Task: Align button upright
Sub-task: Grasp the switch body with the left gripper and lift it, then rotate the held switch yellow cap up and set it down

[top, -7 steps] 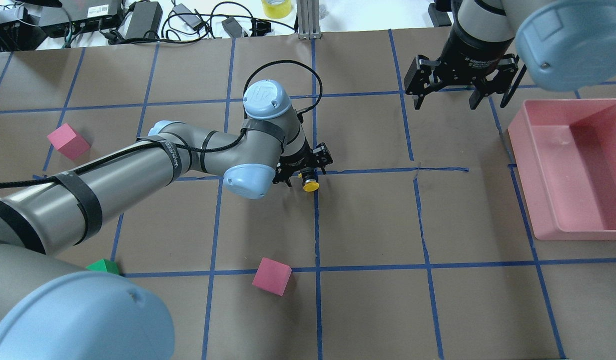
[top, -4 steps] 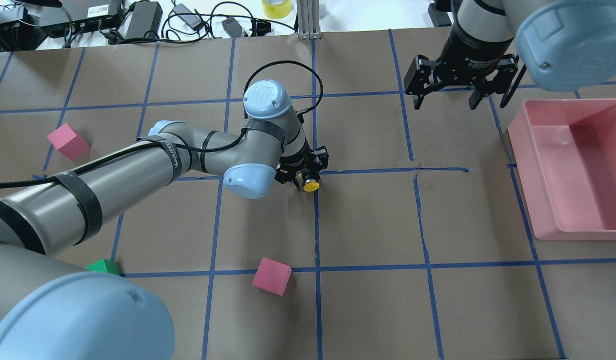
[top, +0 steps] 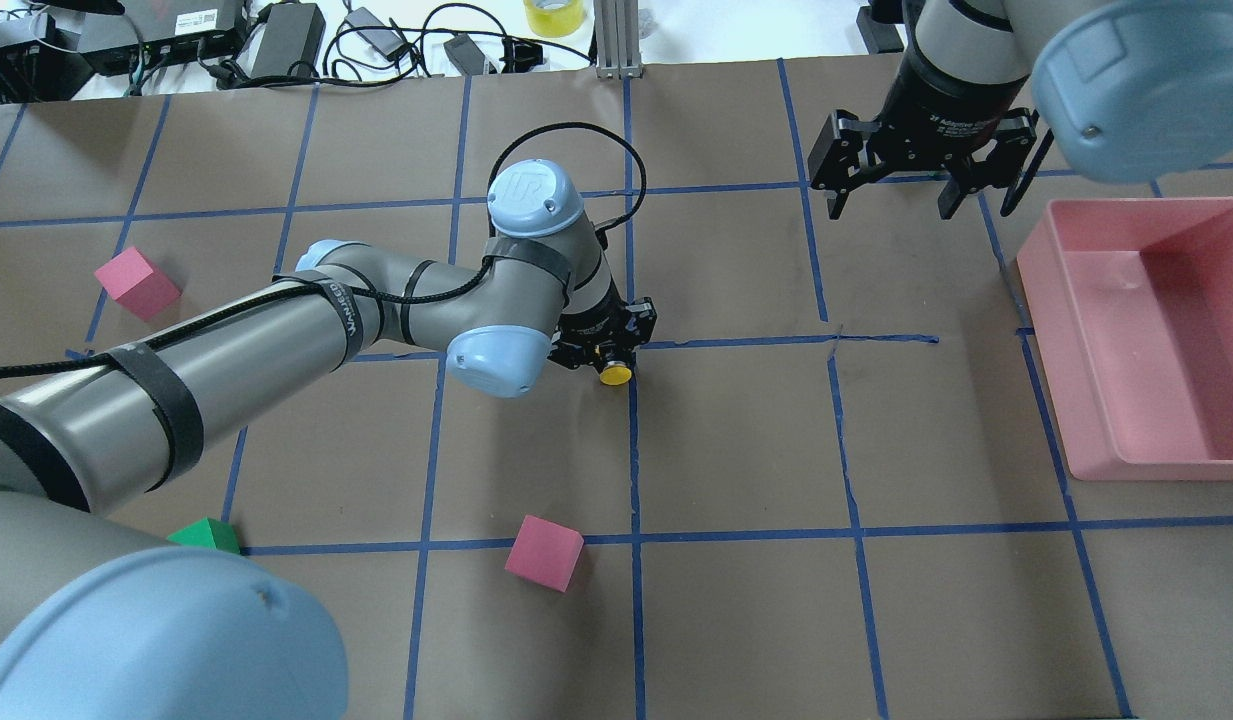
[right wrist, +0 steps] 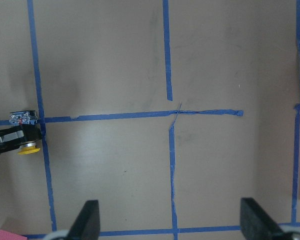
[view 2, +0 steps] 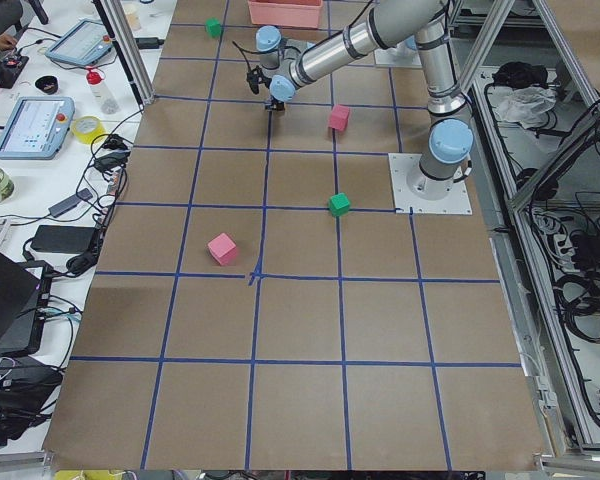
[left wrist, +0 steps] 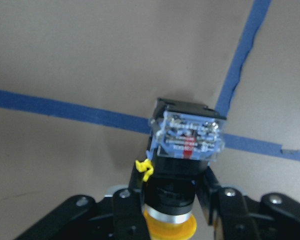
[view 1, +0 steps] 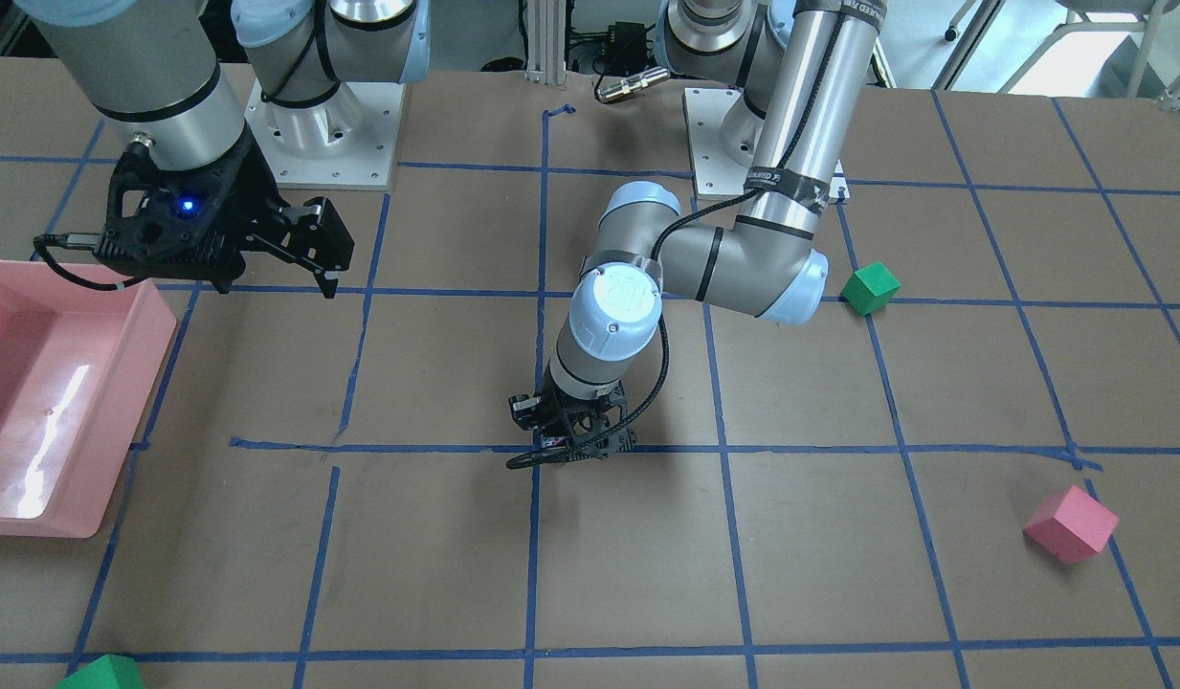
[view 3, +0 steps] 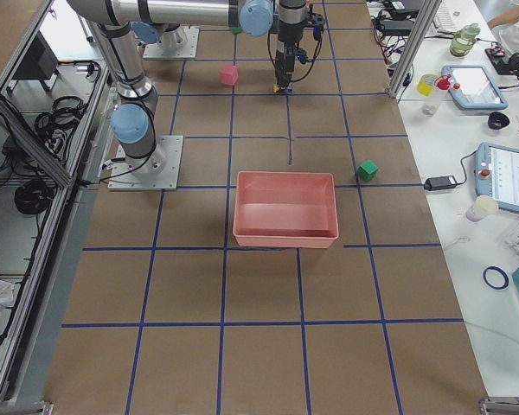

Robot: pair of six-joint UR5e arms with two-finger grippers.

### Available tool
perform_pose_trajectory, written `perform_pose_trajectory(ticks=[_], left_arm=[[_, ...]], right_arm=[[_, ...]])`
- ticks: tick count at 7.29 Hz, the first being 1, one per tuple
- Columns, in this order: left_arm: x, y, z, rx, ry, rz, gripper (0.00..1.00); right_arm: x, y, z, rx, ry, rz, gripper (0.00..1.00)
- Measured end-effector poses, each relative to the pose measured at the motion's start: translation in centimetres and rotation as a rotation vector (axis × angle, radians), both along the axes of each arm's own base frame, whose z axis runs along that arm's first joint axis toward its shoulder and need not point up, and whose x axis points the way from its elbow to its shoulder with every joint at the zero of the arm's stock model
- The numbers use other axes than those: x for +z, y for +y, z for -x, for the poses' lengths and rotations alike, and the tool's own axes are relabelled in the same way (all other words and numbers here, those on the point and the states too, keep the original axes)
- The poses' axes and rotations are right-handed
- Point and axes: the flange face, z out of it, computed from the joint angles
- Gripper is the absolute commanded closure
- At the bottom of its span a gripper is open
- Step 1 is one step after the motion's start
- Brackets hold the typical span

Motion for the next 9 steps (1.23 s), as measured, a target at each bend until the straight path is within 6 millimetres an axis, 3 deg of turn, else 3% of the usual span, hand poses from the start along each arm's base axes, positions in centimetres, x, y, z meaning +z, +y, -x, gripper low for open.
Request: perform_pose_trajectory(ticks=[5,9], left_arm=[[2.1,-0.7,1.2,0.404,0.178,-0.152,1.0],[1.9,-2.2,-1.3,0.683,0.411,-0.403,1.0]], right_arm=[[-0.1,0.0,0.0,0.001,-0.003,-0.002,0.0],[-0.1,0.0,-0.1,0.001,-0.002,-0.003,0.0]])
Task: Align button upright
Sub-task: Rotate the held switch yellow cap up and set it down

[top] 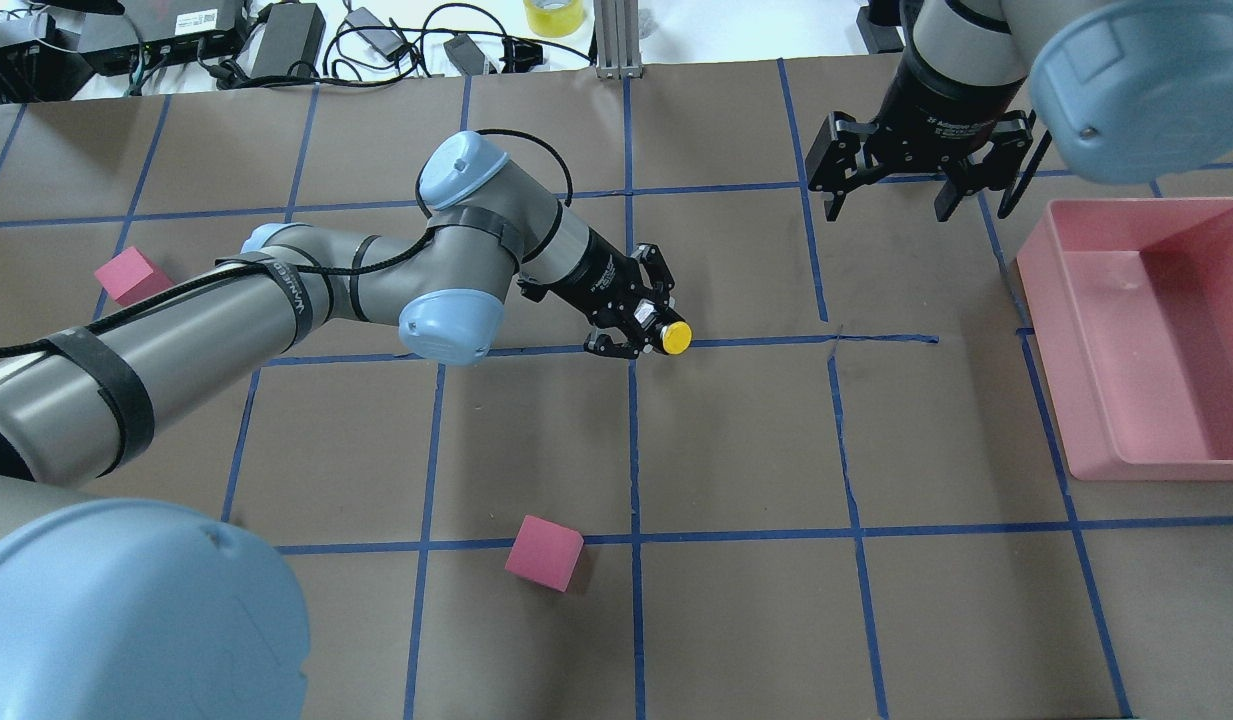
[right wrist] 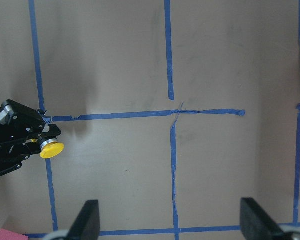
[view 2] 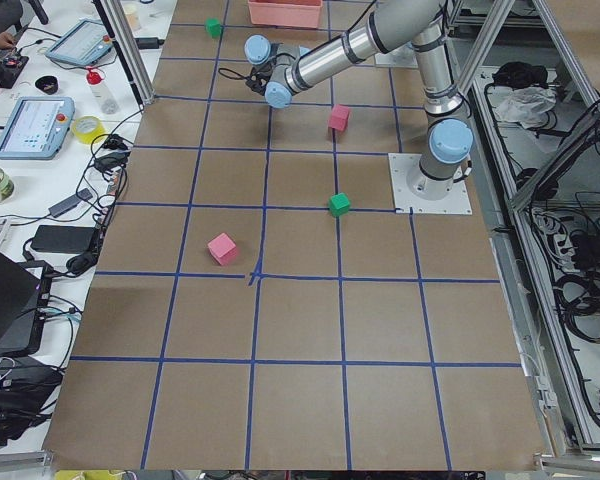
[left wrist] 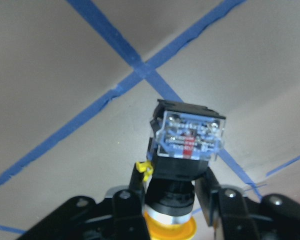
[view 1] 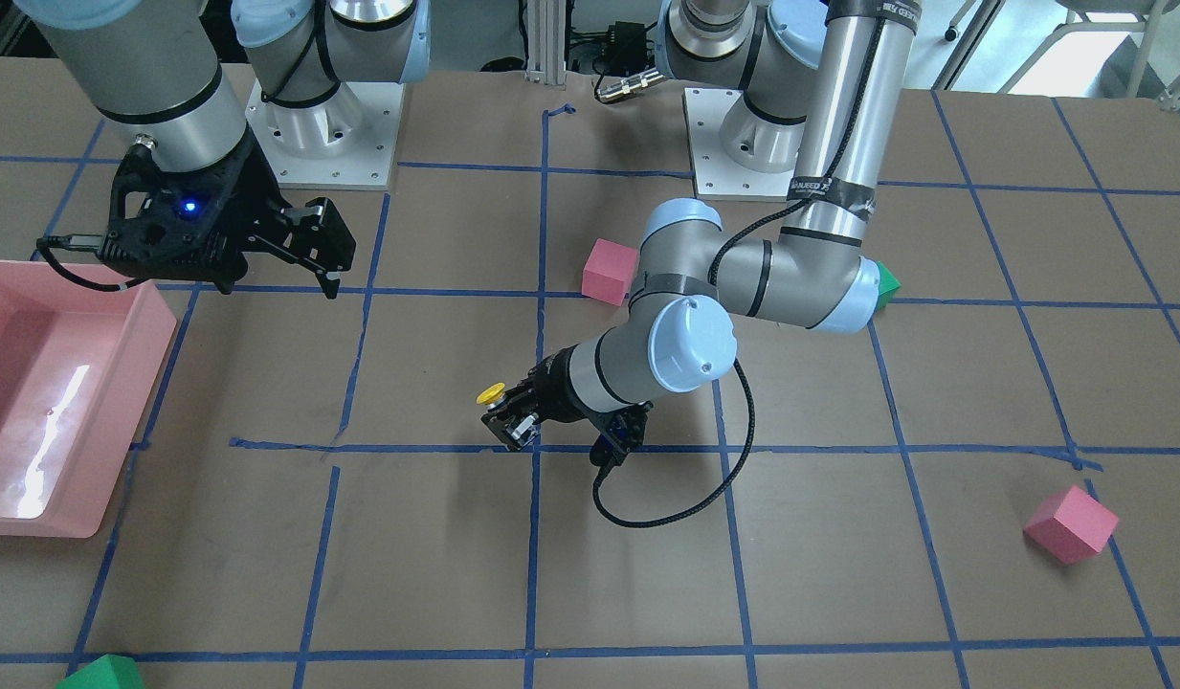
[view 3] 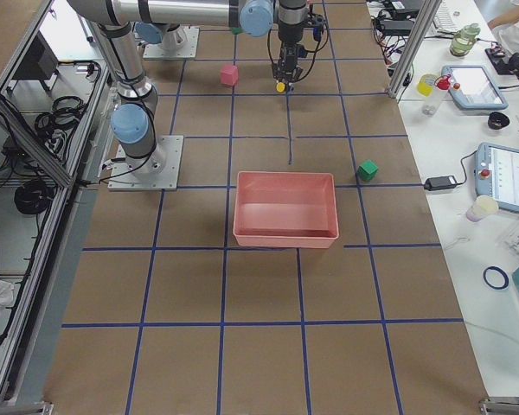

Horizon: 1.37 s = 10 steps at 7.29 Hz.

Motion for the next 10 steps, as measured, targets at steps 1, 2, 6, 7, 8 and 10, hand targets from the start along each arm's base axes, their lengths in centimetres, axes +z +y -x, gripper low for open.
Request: perform_pose_trajectory(ticks=[1,2,6,7,8,10], left_arm=[[-0.6,0.2,-1.0,0.04,0.084,-0.056,1.0],[-1.2,0.6,-1.8,0.068,0.15,-0.1,1.0],[-2.5,1.2,-5.6,0.142,0.375,-0.166,1.0],[-2.7,1.1,-6.6,0.161,0.438,-0.177,1.0],[-3.2,1.3,-7.1,0.168,0.471,-0.194,1.0],[-4.7,1.7,-7.4,0.176,0.486,-0.238,1.0]], right_arm=[[0.0,0.0,0.0,0.001,0.0,0.0,0.0],[0.0,0.0,0.0,0.001,0.0,0.0,0.0],[0.0,0.0,0.0,0.0,-0.001,0.0,0.0],[0.0,0.0,0.0,0.0,-0.001,0.0,0.0],[0.0,0.0,0.0,0.0,-0.001,0.0,0.0],[0.0,0.0,0.0,0.0,-0.001,-0.001,0.0]])
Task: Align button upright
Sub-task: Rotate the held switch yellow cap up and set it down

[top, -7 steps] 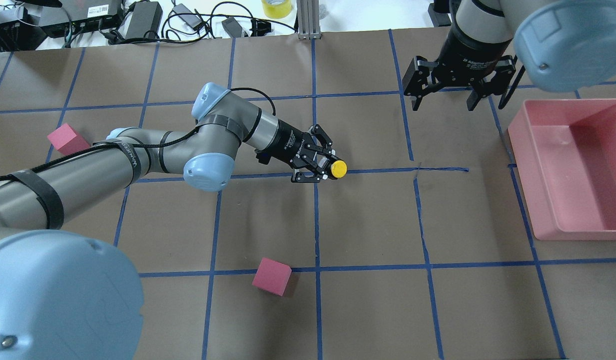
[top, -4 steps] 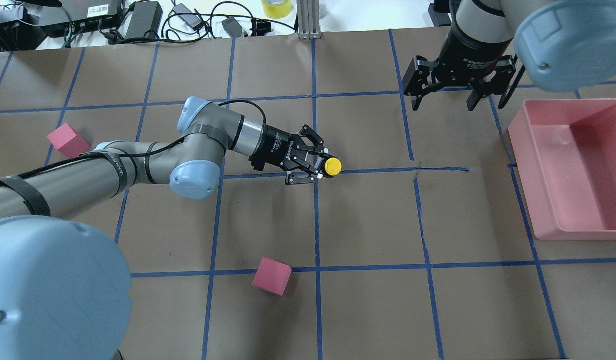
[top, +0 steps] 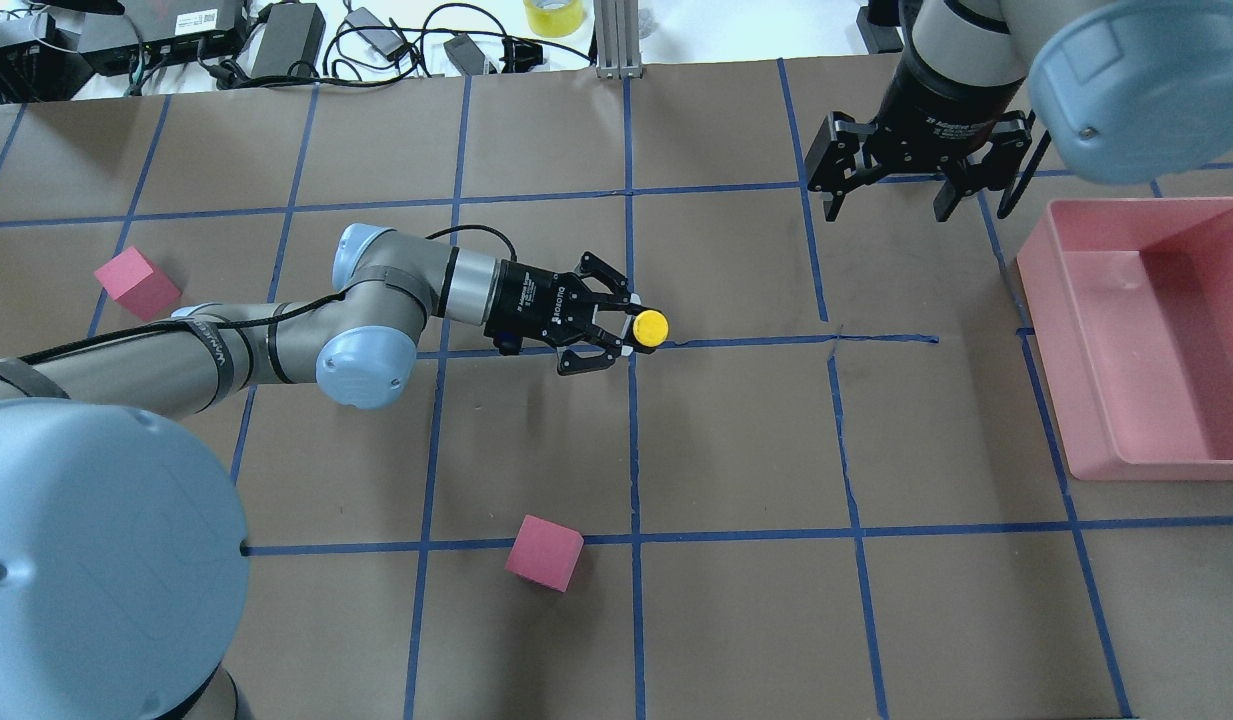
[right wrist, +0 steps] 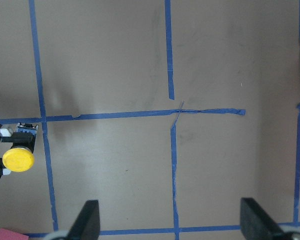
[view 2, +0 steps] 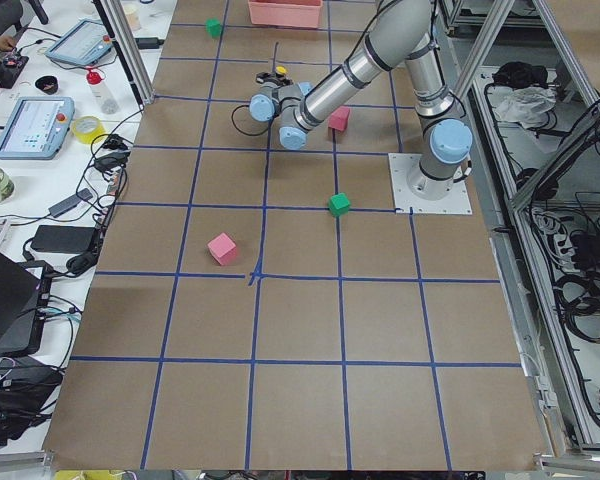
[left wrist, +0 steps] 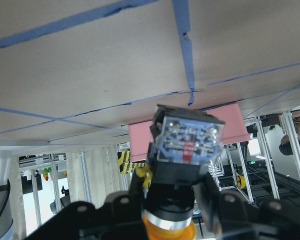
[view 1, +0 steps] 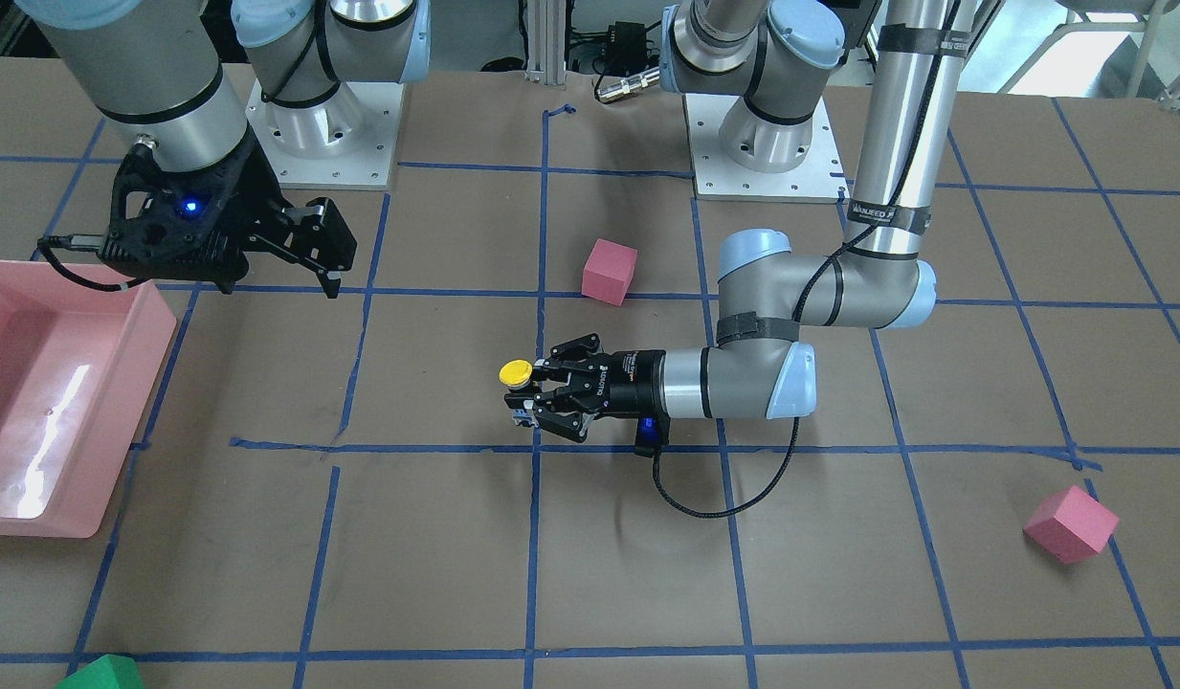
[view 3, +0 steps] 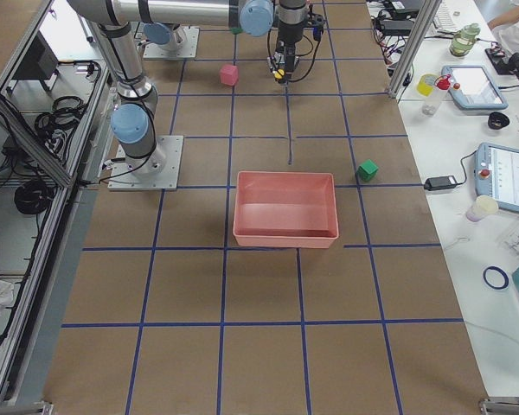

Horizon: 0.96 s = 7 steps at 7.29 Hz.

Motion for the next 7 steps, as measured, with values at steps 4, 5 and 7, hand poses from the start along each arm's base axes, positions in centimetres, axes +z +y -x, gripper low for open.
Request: perform_pose_trajectory(ticks=[4,5,7], left_arm=[[-3.1,0.5,0.1,0.021,0.034,-0.145,1.0],[-3.6,0.6,0.1,0.028,0.049,-0.166,1.0],[-4.7,0.6,0.1,0.033,0.062,-0.188,1.0]], right_arm=[[0.0,0.0,0.0,0.001,0.0,-0.001,0.0],[0.0,0.0,0.0,0.0,0.0,-0.001,0.0],[0.0,0.0,0.0,0.0,0.0,-0.001,0.0]])
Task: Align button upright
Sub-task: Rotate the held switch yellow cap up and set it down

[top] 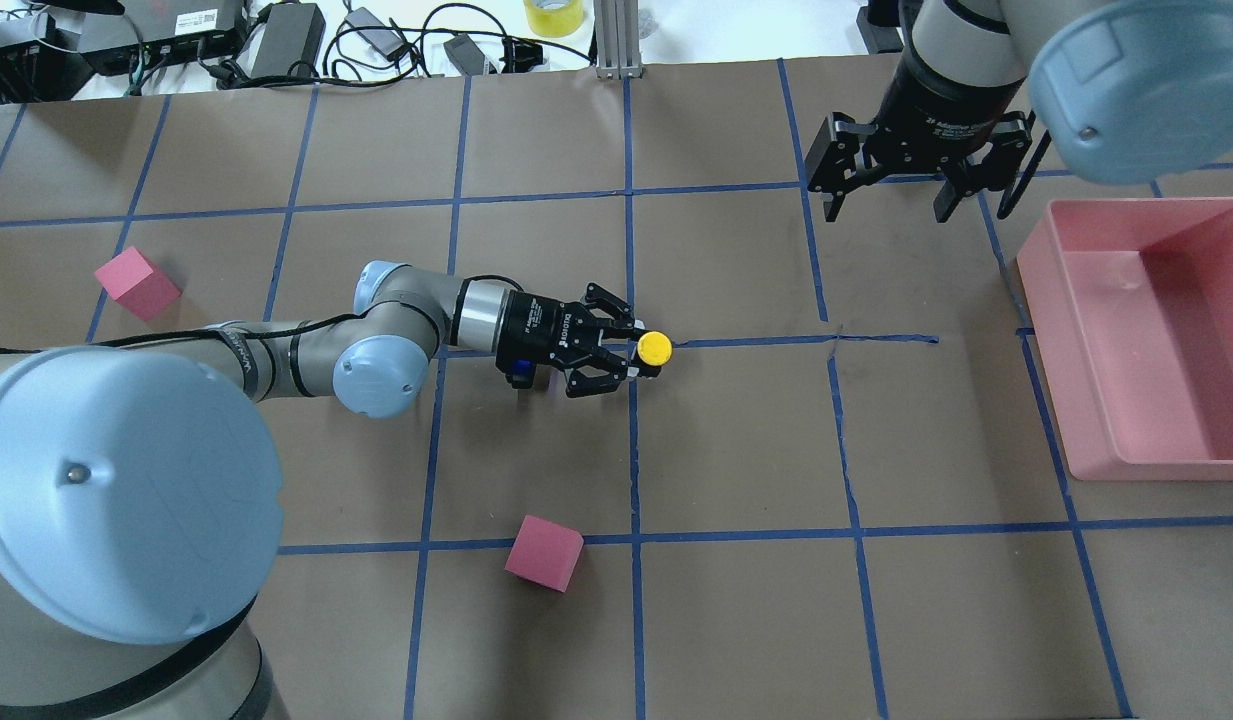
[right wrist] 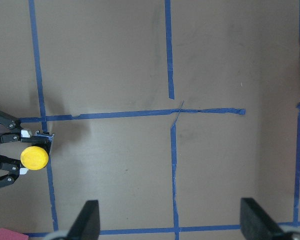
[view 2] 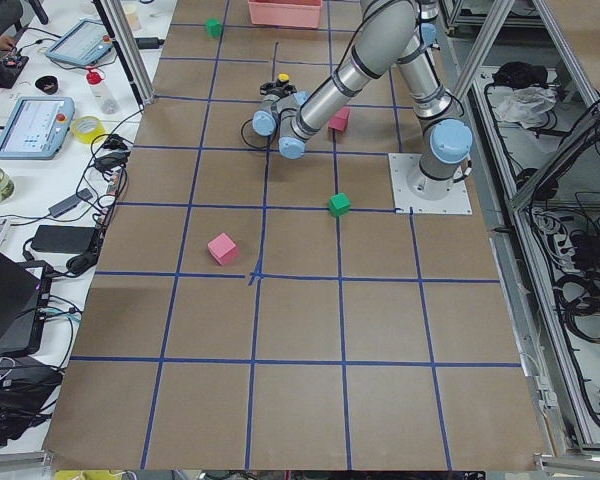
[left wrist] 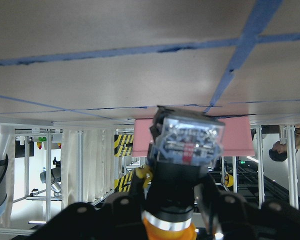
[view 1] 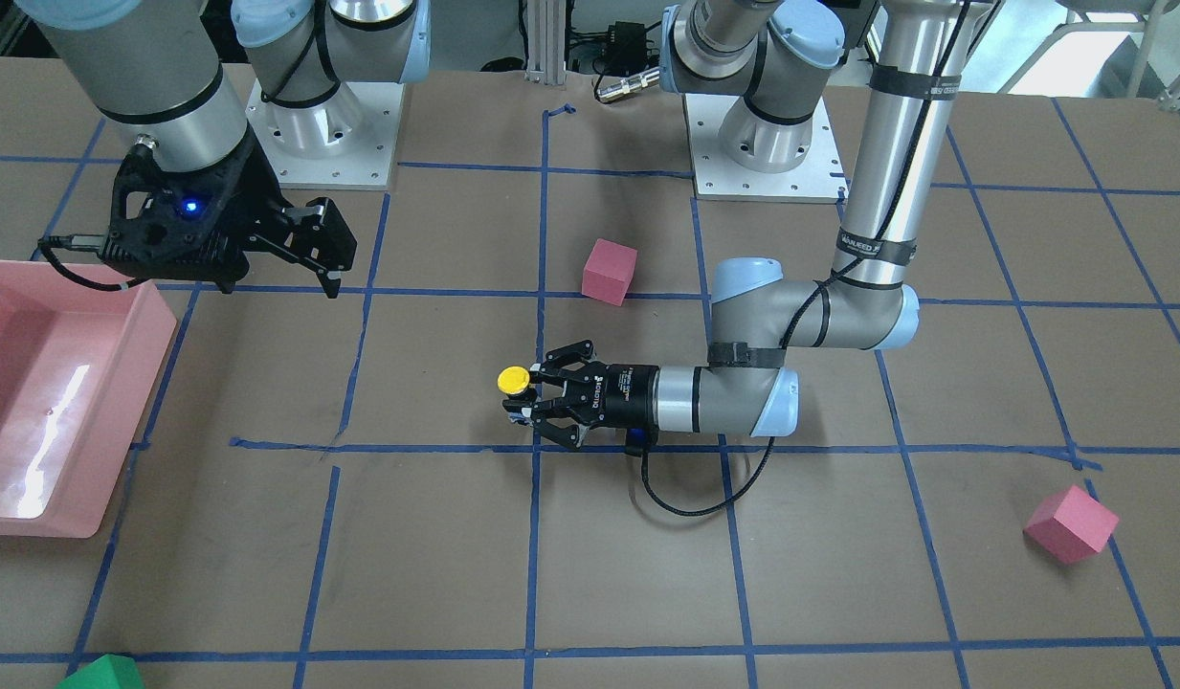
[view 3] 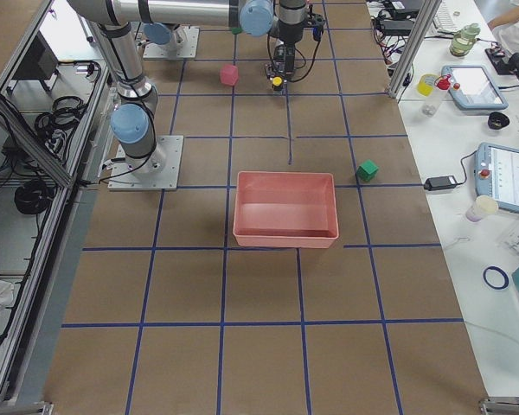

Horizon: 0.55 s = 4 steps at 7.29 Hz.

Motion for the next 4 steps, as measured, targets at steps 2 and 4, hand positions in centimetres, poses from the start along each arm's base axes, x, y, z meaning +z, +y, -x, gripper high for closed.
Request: perform_pose_trajectory(ticks=[2,4], left_arm=[[-0.85,-0.07,-0.3,0.007,0.002,-0.016,0.96],[-1.36,-0.07,-0.5,0.011,0.002,-0.027,0.78]], right_arm=[[0.0,0.0,0.0,0.0,0.0,0.0,0.0],[-0.21,0.05,0.0,0.0,0.0,-0.004,0.0]])
